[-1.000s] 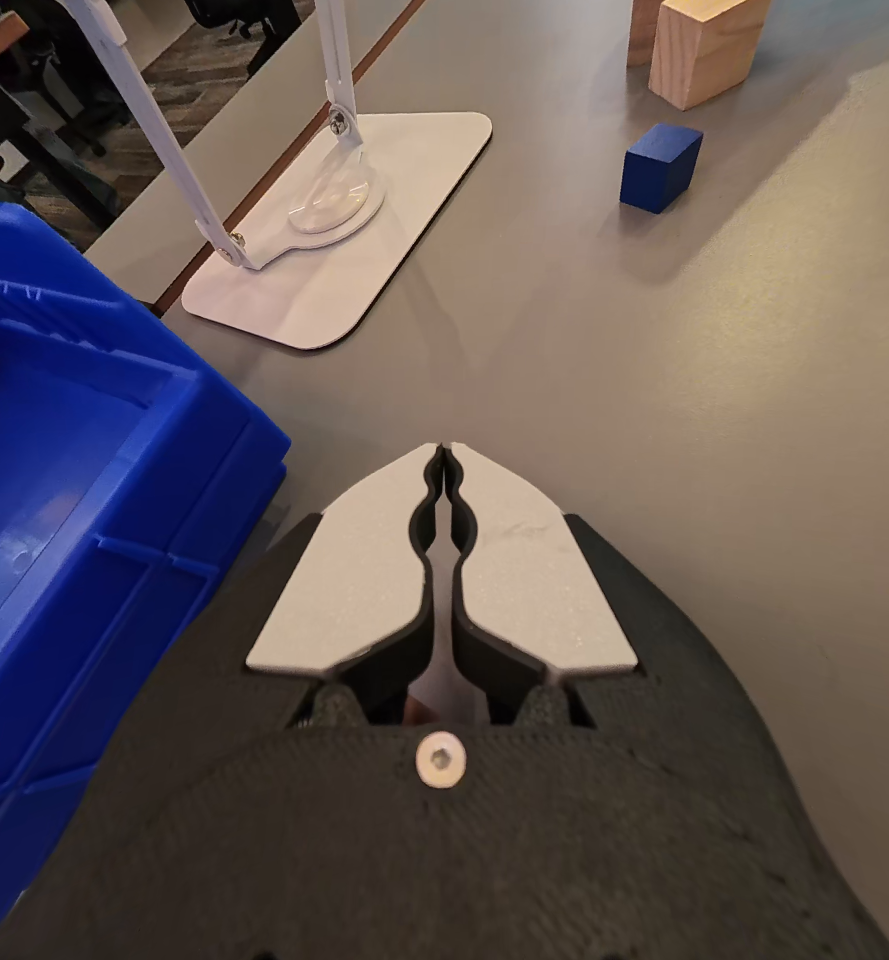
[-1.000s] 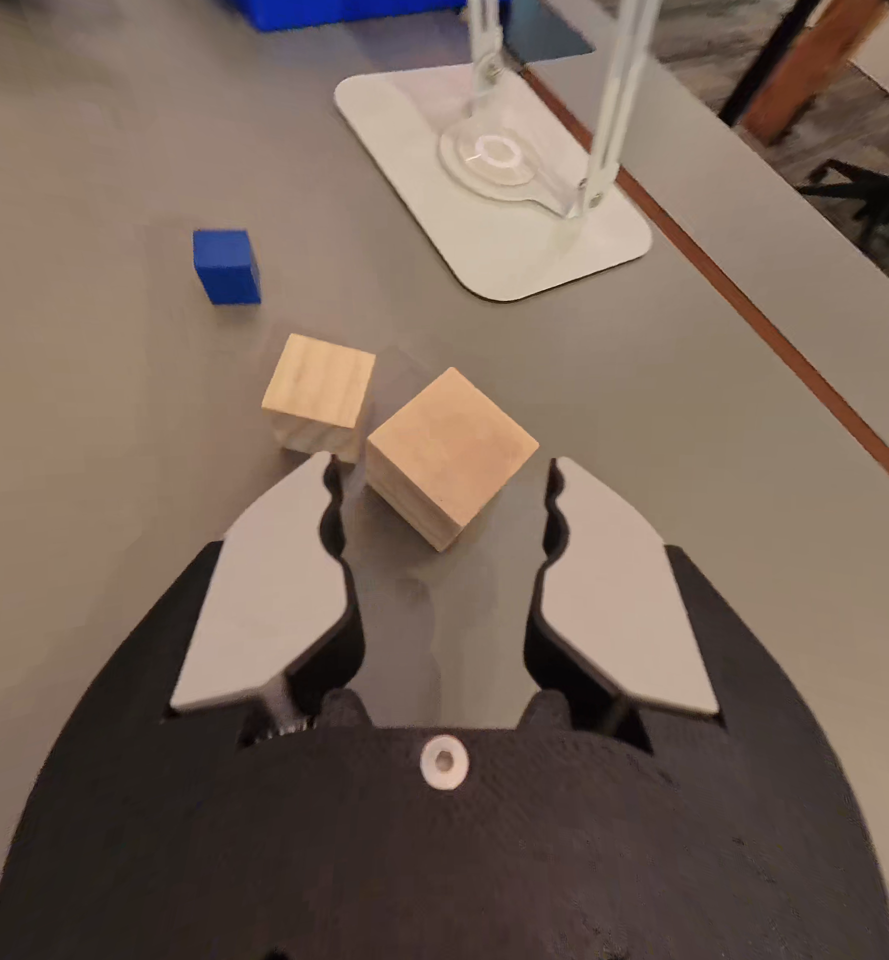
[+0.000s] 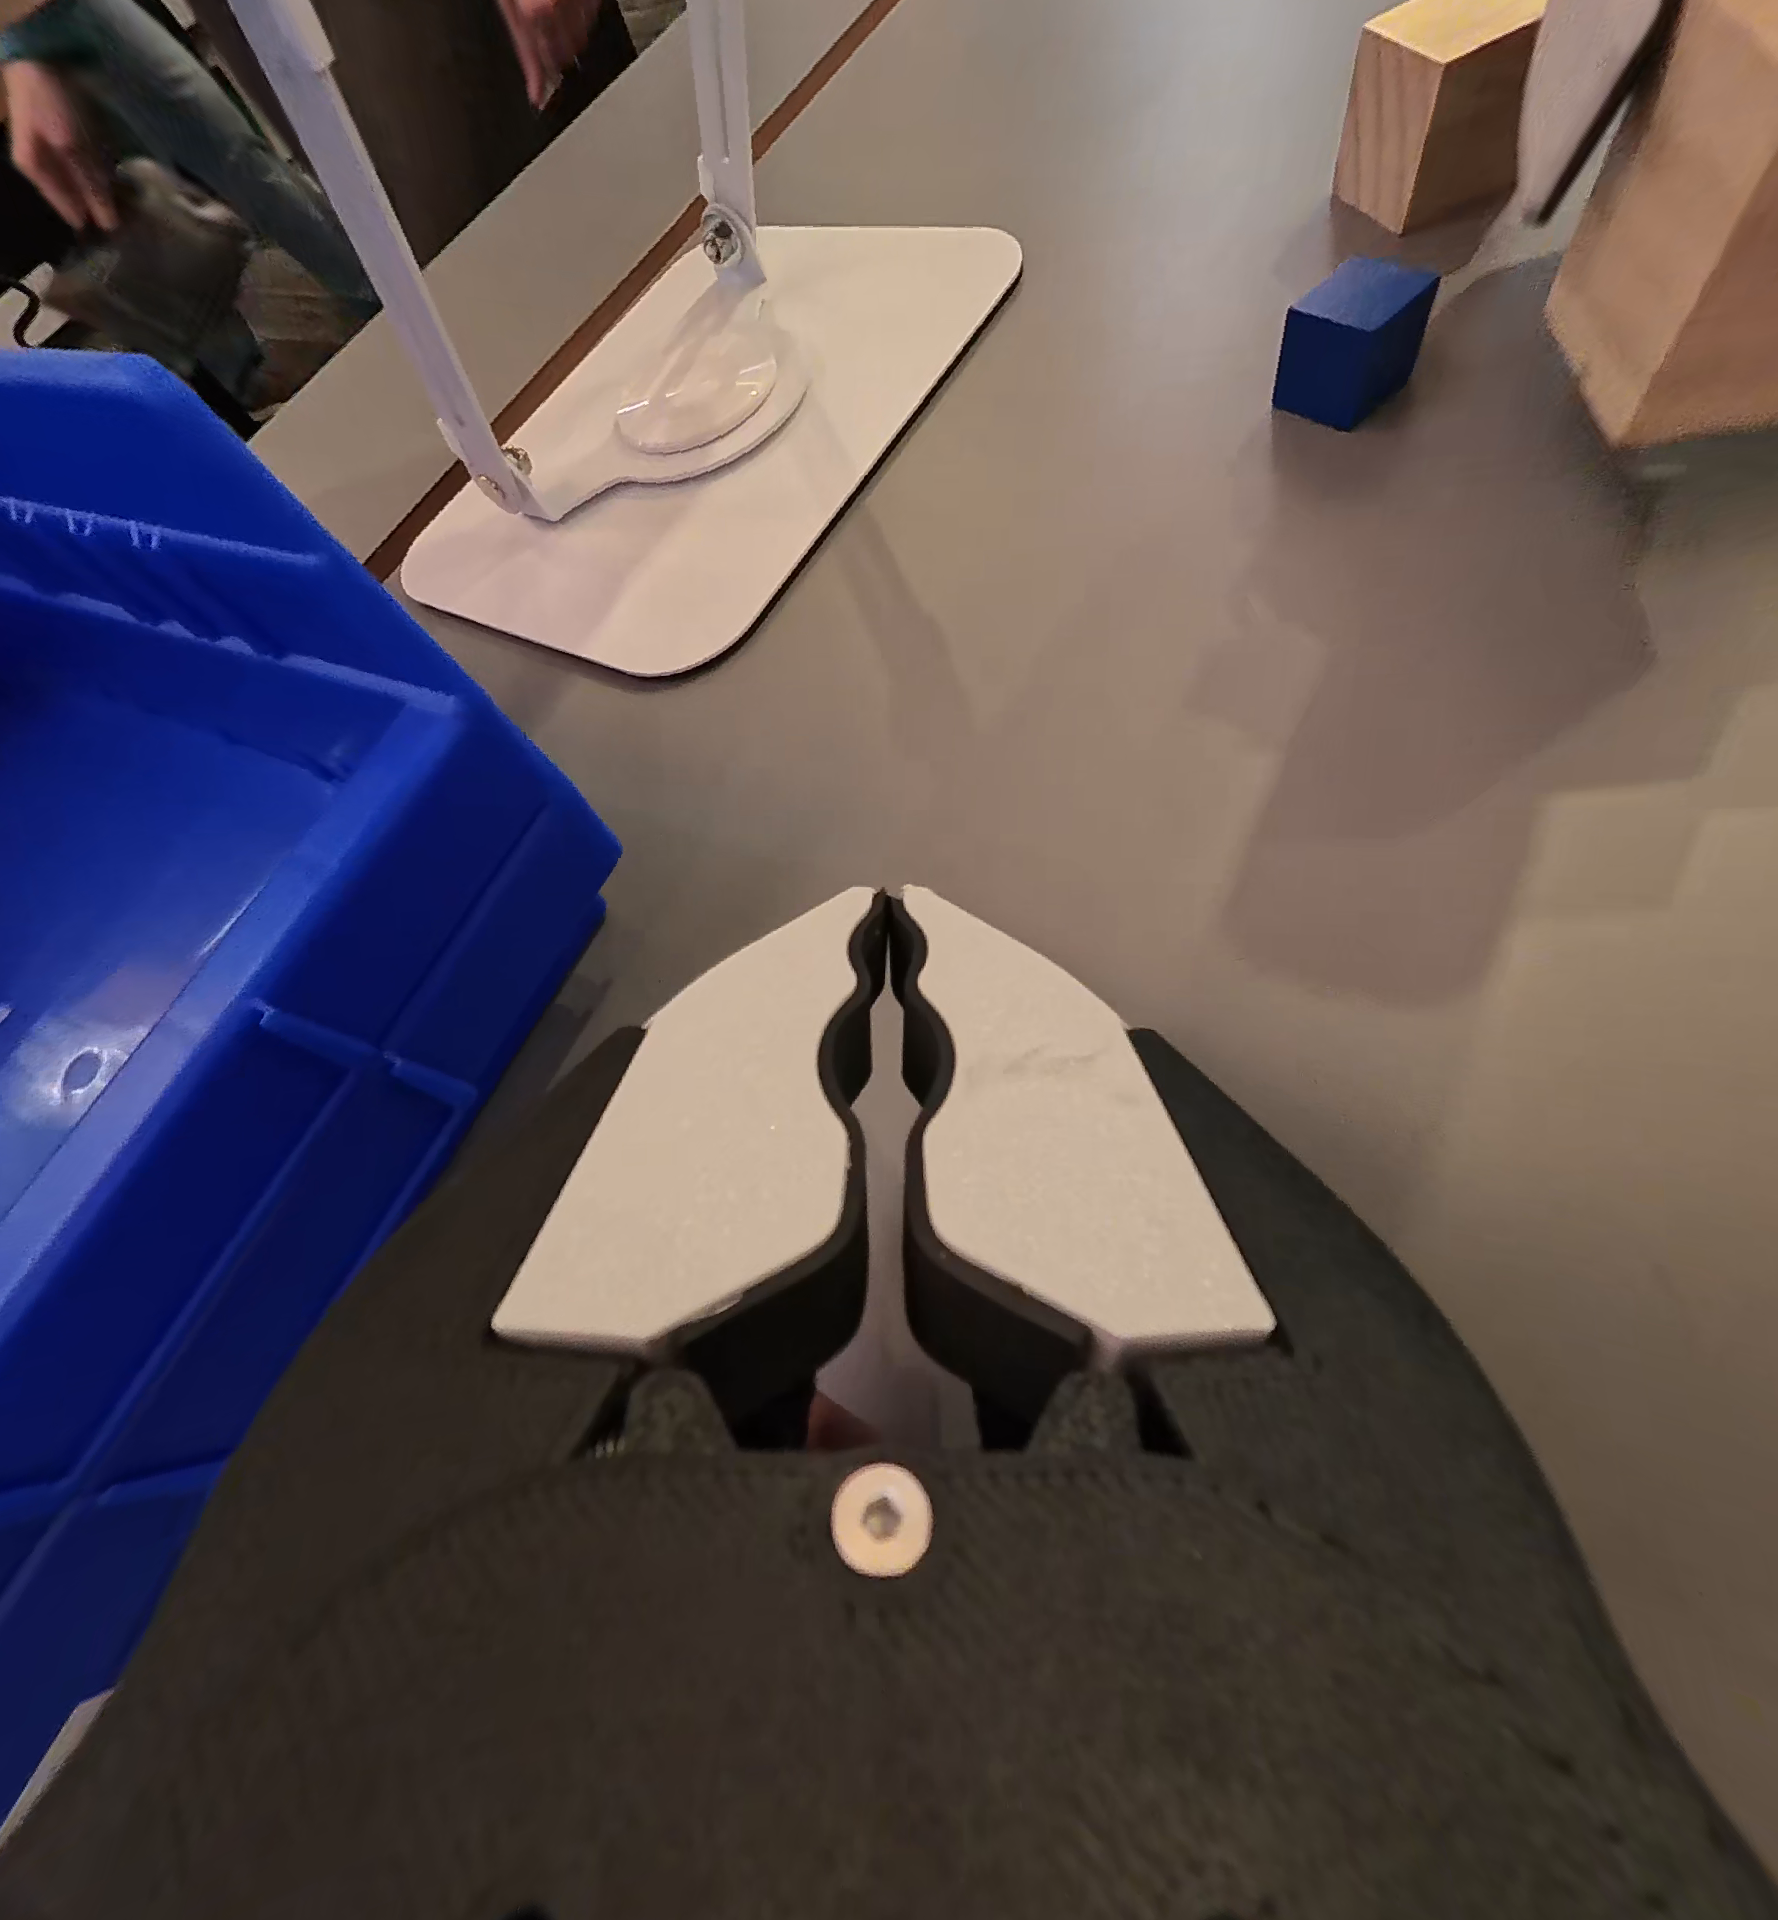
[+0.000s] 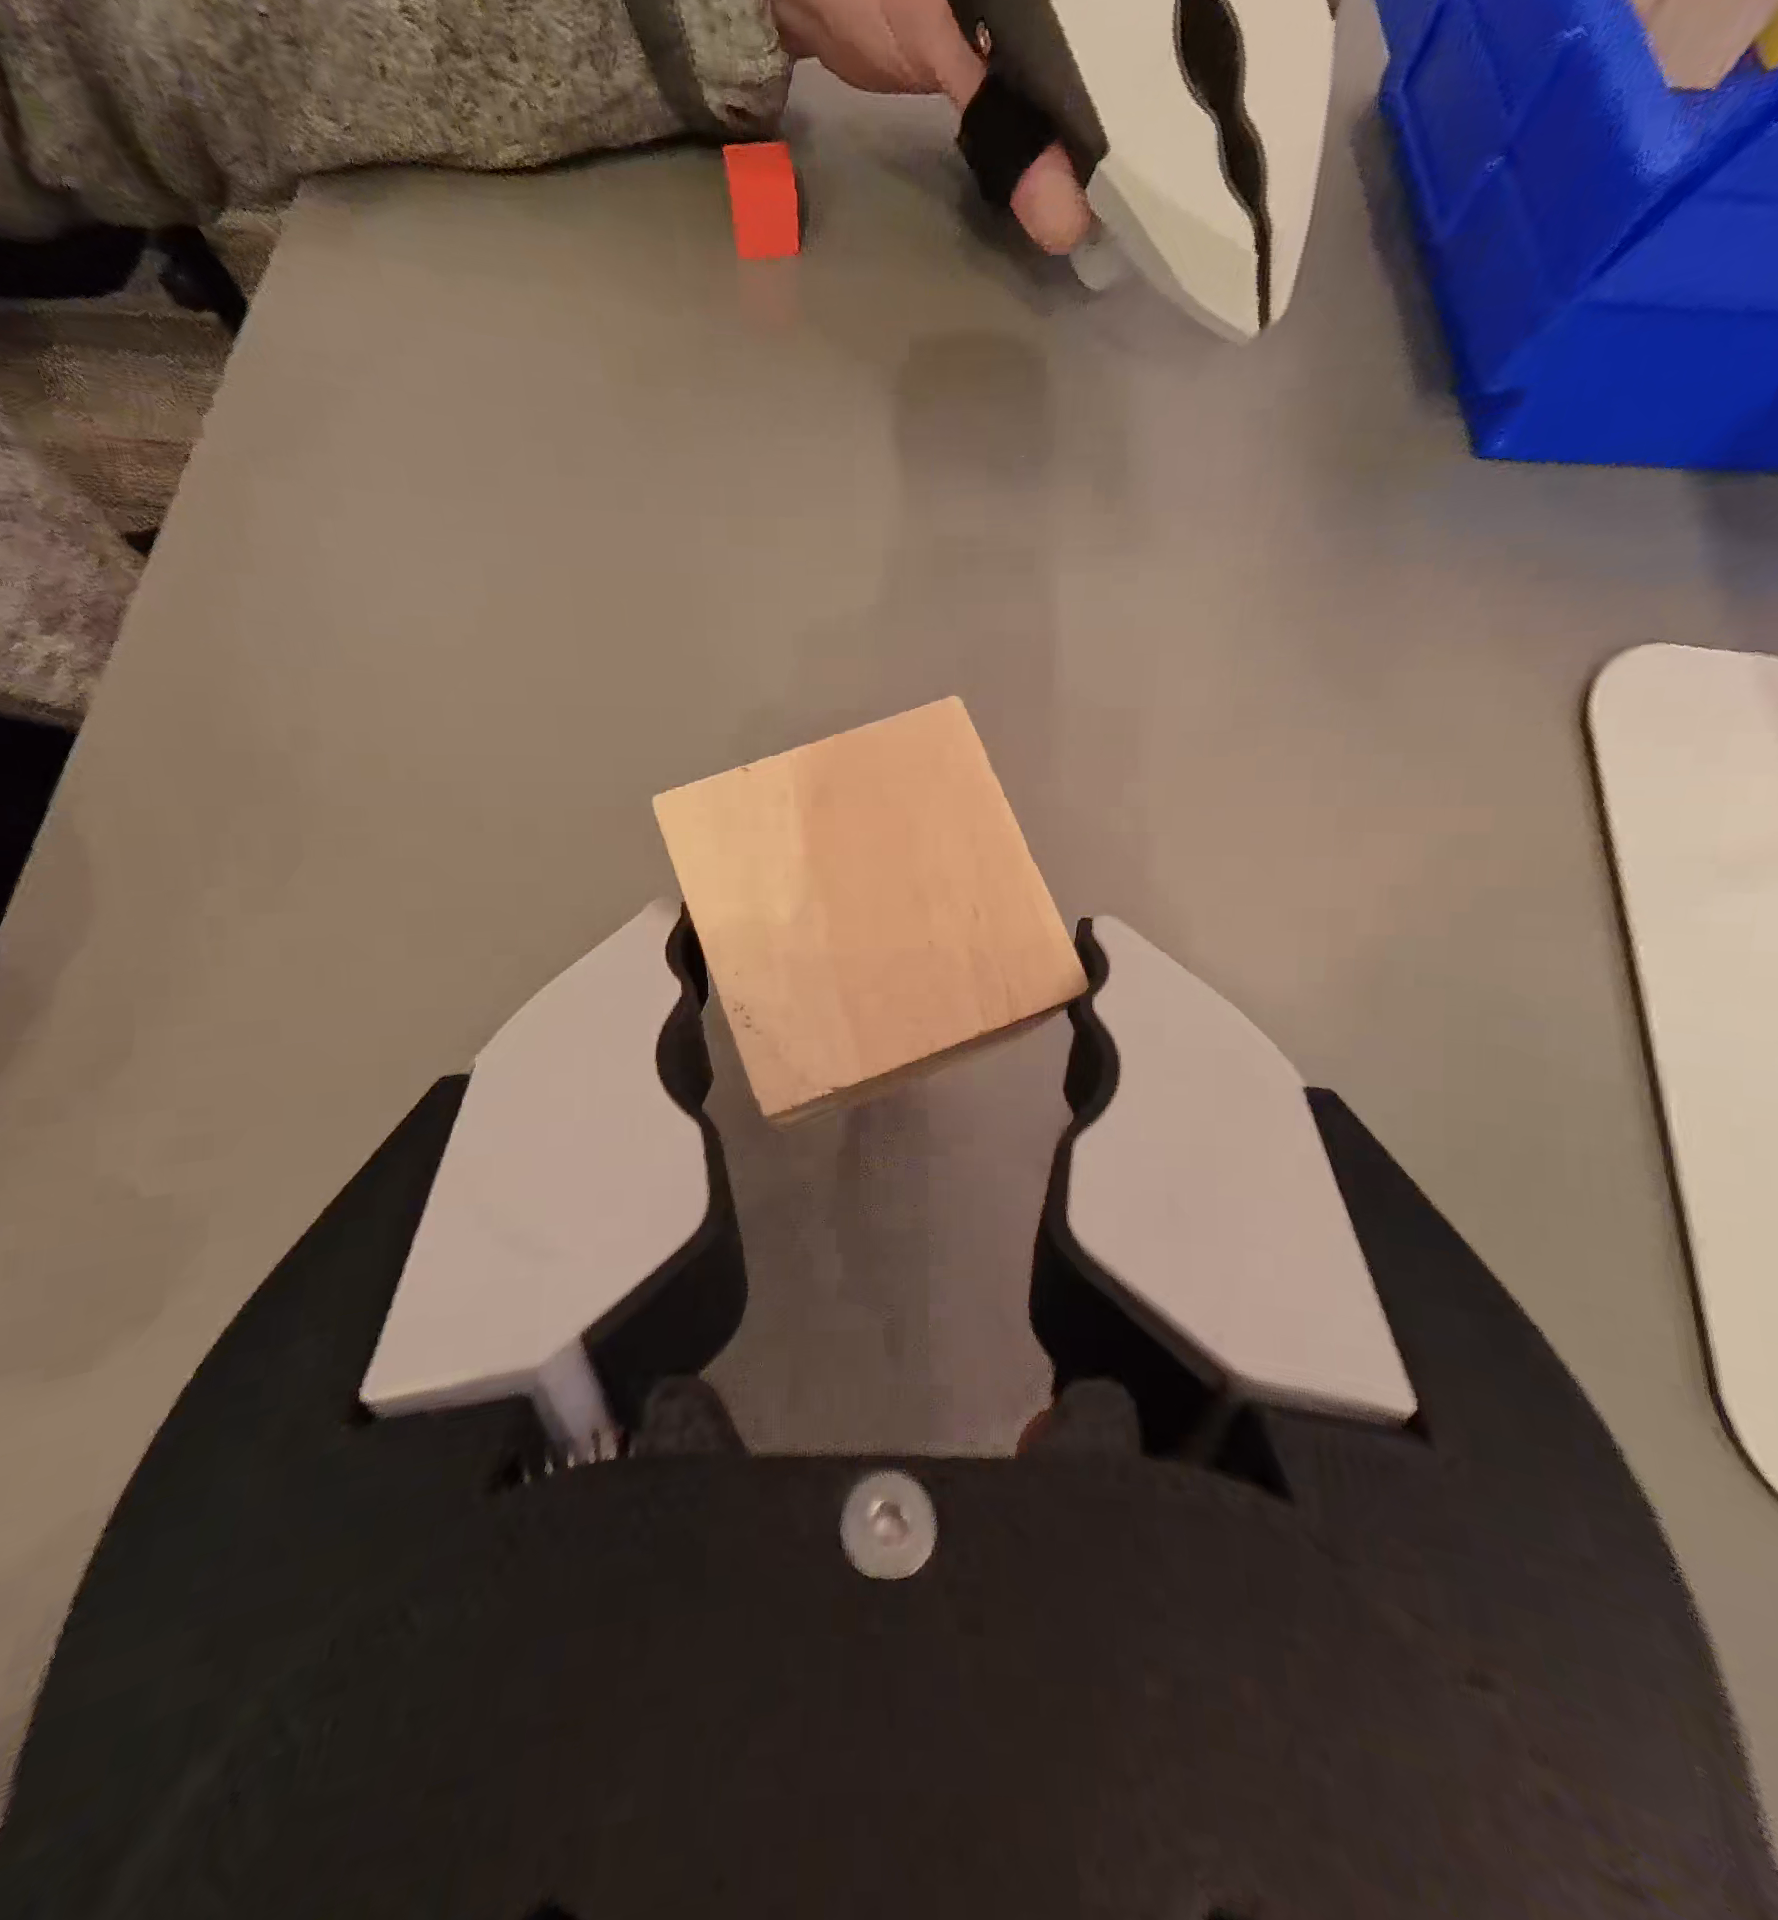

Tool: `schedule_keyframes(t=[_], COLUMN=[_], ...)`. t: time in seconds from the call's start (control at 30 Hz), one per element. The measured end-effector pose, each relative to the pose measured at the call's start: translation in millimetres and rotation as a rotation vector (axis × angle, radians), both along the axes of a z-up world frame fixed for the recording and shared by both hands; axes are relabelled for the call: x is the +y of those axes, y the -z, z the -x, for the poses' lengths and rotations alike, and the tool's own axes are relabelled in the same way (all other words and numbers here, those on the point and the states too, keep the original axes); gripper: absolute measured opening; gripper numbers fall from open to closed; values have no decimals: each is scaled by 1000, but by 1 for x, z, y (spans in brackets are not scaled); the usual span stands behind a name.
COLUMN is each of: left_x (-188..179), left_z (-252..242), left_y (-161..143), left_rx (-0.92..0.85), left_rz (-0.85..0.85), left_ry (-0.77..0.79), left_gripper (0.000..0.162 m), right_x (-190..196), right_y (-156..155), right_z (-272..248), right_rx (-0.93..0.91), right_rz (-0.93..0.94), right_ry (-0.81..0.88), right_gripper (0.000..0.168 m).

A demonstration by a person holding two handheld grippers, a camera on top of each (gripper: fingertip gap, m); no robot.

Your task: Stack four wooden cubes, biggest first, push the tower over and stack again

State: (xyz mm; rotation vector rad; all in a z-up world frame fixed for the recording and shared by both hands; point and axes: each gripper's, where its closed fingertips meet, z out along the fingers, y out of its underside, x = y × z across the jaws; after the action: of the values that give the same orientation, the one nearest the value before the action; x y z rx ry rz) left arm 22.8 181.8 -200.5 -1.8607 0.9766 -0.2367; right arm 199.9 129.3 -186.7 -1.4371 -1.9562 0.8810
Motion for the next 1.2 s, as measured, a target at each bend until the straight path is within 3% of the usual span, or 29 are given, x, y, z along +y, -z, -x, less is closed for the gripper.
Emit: schedule_keyframes(t=[0.03,0.27,0.33,0.37,0.57,0.7,0.77,0.83,1.0,1.07,1.2], left_x=[0,-2,-3,-3,-3,-3,-2,-2,-2,-3,-12], left_z=[0,-1,-1,-1,-1,-3,-2,-2,-1,-1,4], left_y=[0,1,2,1,-1,3,4,3,3,3,-4], left_rx=[0,6,12,10,0,9,13,6,6,12,23], left_rz=[0,5,7,7,3,13,16,14,15,19,30], left_ry=[0,13,15,15,13,17,15,11,7,12,26], left_gripper=[0,0,0,0,0,0,0,0,0,0,0], right_x=[-3,-7,-1,3,83,119,122,117,105,99,95], right_y=[3,29,27,20,-6,12,25,26,39,42,36], right_z=[9,32,27,21,-61,-108,-114,-112,-113,-110,-101], right_rx=[7,-29,-28,-11,17,-37,-67,-61,-154,-176,-153], right_rz=[7,16,9,2,-58,8,60,109,124,119,67], right_ry=[16,50,80,89,331,495,528,515,490,473,441], right_gripper=[68,69,102,103,83,81,83,73,63,49,48])
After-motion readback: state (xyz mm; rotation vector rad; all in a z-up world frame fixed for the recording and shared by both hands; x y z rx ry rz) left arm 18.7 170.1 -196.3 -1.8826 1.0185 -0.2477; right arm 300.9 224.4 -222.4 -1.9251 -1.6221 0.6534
